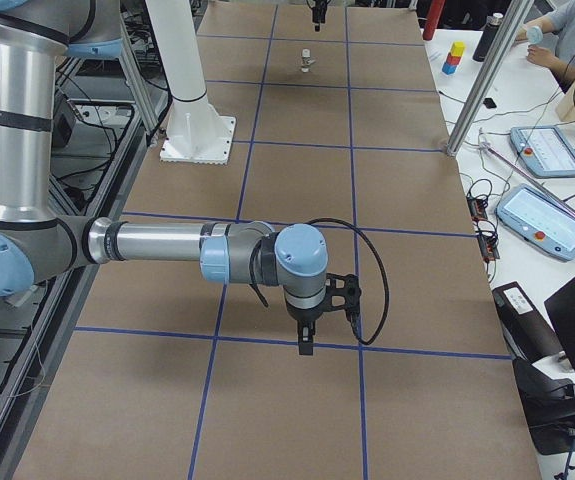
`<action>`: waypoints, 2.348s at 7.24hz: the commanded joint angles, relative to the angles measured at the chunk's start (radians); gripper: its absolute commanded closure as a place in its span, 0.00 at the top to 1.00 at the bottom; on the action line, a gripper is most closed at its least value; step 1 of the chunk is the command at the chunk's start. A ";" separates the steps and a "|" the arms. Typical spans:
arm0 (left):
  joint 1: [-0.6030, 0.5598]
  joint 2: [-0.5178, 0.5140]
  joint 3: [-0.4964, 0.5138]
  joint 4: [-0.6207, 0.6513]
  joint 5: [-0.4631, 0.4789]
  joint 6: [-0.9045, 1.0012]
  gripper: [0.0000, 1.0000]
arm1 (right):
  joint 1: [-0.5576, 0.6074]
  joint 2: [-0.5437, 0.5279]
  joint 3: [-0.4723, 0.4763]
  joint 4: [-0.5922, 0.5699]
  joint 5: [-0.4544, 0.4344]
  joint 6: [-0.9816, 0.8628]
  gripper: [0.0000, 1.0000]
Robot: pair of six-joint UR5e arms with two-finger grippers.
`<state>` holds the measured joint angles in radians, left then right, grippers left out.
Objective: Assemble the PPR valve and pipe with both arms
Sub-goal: 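Lower the left gripper onto the white pipe fitting and grasp it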
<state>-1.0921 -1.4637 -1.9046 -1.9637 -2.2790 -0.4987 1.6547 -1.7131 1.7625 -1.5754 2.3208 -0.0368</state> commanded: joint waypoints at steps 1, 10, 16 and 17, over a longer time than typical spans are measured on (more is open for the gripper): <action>0.156 -0.001 -0.001 -0.047 0.120 -0.145 1.00 | -0.001 0.000 0.000 0.000 0.000 0.000 1.00; 0.267 -0.004 0.036 -0.041 0.176 -0.190 0.91 | -0.001 0.001 -0.001 0.000 0.000 0.000 1.00; 0.267 -0.004 0.041 -0.040 0.171 -0.190 0.63 | -0.001 0.001 -0.001 0.000 0.000 0.000 1.00; 0.267 -0.004 0.041 -0.040 0.171 -0.190 0.63 | -0.001 0.001 -0.003 0.000 0.000 0.000 1.00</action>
<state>-0.8253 -1.4680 -1.8645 -2.0034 -2.1071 -0.6887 1.6536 -1.7119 1.7607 -1.5754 2.3209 -0.0368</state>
